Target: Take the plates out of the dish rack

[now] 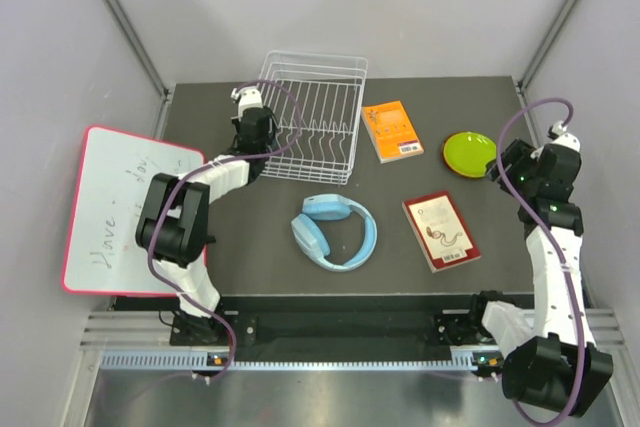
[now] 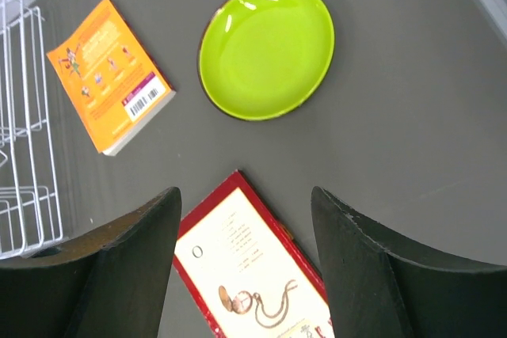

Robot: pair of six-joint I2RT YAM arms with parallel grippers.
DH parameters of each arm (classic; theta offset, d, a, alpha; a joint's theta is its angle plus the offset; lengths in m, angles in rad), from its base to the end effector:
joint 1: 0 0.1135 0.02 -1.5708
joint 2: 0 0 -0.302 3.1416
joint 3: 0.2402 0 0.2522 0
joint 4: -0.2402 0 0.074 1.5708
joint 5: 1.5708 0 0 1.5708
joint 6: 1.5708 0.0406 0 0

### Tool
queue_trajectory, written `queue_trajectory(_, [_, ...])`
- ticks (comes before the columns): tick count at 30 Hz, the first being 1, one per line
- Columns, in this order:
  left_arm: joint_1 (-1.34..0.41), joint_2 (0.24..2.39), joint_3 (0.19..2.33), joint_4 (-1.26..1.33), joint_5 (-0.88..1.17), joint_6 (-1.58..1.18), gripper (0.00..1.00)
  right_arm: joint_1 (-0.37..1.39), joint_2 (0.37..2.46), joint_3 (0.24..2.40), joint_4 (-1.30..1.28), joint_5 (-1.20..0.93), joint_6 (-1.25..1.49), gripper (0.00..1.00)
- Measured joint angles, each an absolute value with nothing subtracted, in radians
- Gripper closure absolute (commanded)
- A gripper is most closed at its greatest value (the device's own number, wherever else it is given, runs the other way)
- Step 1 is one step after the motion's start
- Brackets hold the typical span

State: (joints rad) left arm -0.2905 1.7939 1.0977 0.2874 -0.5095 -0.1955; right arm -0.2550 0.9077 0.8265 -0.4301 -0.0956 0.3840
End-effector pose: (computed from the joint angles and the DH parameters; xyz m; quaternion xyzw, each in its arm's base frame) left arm 0.4020 -0.0995 0.2535 -0.0997 0.8146 0.0767 0.5662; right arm 0.1780 -0.0424 0.3355 0.2478 0.8259 0.0737 0.5010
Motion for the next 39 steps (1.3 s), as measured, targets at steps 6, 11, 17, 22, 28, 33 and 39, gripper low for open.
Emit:
queue_trajectory(6, [-0.291, 1.796, 1.098, 0.292, -0.513, -0.187, 1.00, -0.249, 0.897, 0.809, -0.443, -0.100, 0.383, 0.33])
queue_trajectory(11, [-0.292, 1.796, 1.098, 0.294, -0.515, -0.166, 1.00, -0.249, 0.881, 0.798, -0.448, -0.099, 0.376, 0.33])
queue_trajectory(17, [-0.310, 1.796, 1.100, 0.289, -0.567, -0.113, 1.00, -0.249, 0.858, 0.797, -0.461, -0.099, 0.374, 0.33])
queue_trajectory(22, [-0.329, 1.780, 1.095, 0.284, -0.609, -0.075, 1.00, -0.249, 0.836, 0.797, -0.466, -0.099, 0.367, 0.33])
queue_trajectory(28, [-0.373, 1.716, 1.068, 0.315, -0.694, -0.006, 1.00, -0.249, 0.826, 0.791, -0.472, -0.099, 0.366, 0.33])
queue_trajectory(33, [-0.415, 1.670, 1.060, 0.337, -0.743, 0.048, 1.00, -0.249, 0.813, 0.790, -0.482, -0.098, 0.366, 0.33])
queue_trajectory(39, [-0.479, 1.583, 1.060, 0.337, -0.786, 0.093, 1.00, -0.249, 0.791, 0.772, -0.480, -0.108, 0.367, 0.24])
